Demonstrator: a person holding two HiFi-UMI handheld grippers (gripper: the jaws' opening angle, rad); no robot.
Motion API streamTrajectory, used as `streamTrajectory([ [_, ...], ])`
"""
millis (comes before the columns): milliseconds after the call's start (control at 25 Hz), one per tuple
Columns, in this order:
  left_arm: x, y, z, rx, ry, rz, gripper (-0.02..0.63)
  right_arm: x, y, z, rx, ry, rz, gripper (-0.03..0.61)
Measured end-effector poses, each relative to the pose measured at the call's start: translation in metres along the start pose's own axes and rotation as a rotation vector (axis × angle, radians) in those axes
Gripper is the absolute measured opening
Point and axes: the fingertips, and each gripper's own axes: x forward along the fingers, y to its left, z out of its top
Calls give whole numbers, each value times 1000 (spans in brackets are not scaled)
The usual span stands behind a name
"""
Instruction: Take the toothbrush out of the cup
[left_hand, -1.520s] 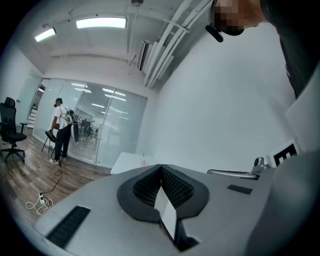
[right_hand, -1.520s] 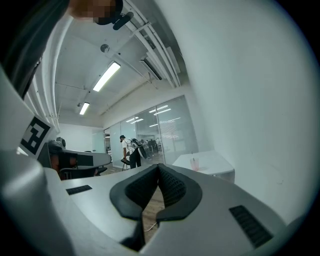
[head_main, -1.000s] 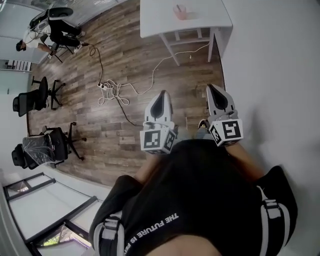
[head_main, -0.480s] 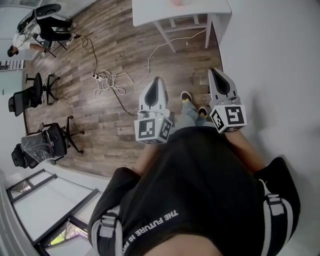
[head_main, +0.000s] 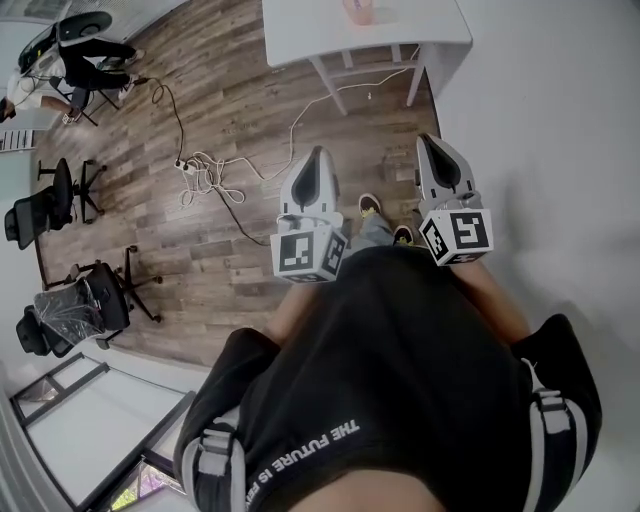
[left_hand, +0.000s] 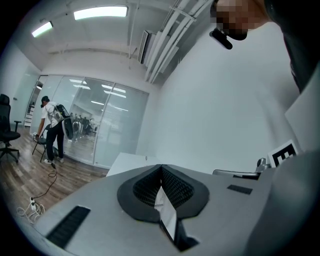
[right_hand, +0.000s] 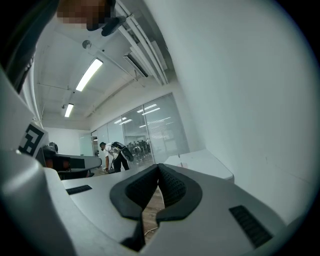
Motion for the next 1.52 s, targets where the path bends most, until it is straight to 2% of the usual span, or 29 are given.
streamTrajectory([
  [400,44,57,28,56,-51,-12,20,77,22,3,-44,17,48,14],
  [760,61,88,49,61,-69,-7,18,110,31,17,-73,16,21,14],
  [1240,123,92,47,52,-50,15,18,160,-14,15,-61,31,32,14],
  [1520,163,81,57,93,-49,6,18,191,-46,32,-49,-6,40,14],
])
